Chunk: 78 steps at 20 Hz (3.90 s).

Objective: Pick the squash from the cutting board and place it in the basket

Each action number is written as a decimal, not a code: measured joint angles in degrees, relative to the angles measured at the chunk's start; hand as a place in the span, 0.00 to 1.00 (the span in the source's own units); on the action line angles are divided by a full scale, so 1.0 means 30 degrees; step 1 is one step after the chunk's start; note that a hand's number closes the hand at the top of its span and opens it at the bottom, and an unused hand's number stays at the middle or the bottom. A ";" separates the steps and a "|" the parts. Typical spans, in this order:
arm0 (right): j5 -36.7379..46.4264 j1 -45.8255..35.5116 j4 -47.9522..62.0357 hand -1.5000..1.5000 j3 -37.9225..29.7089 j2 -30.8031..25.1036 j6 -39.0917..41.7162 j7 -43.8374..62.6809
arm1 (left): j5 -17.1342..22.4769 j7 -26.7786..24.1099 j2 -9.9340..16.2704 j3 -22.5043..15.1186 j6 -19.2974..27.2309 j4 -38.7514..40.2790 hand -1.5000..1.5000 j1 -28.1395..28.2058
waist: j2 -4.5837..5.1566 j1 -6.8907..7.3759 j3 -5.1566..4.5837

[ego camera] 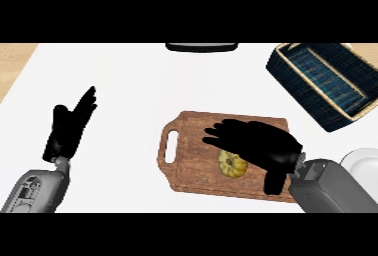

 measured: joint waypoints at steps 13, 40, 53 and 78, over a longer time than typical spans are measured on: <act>0.3122 0.0522 0.1477 0.00 -0.0590 0.2039 0.0346 -0.1323 | -0.1021 0.0283 -0.0669 0.1098 -0.0991 -0.0270 0.50 -0.0073 | -0.0008 -0.0024 -0.0001; 0.8411 0.0657 0.4901 1.00 -0.0749 0.3482 -0.3479 -0.4641 | -0.2274 0.0444 -0.1728 0.2234 -0.1709 -0.0531 0.50 0.0006 | -0.0044 -0.0014 -0.0005; 1.0285 0.0293 0.4128 1.00 -0.3299 0.5551 -0.3089 0.1964 | -0.2559 0.0274 -0.2009 0.2171 -0.1800 -0.0914 0.50 0.0454 | -0.0022 -0.0071 -0.0003; -0.8337 -1.0950 -0.5064 1.00 -1.3762 0.6731 0.0948 1.8502 | -0.2681 0.0867 -0.2165 0.2236 -0.1821 -0.1135 0.50 0.0268 | -0.0170 -0.0171 -0.0026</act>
